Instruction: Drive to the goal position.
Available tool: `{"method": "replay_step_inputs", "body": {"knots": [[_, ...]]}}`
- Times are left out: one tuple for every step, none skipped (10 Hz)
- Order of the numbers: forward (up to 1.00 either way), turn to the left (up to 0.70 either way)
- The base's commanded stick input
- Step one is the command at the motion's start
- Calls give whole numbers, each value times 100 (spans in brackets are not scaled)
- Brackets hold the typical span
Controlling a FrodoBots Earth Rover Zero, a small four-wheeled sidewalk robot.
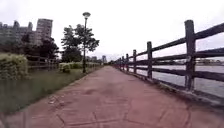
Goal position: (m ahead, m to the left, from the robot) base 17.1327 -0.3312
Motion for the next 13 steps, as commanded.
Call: {"method": "replay_step_inputs", "body": {"knots": [[100, 40], [100, 40], [100, 40], [100, 19], [100, 2], [100, 0], [100, 0], [100, 0], [100, 0], [100, 0], [100, 0], [100, 0], [100, -1]]}}
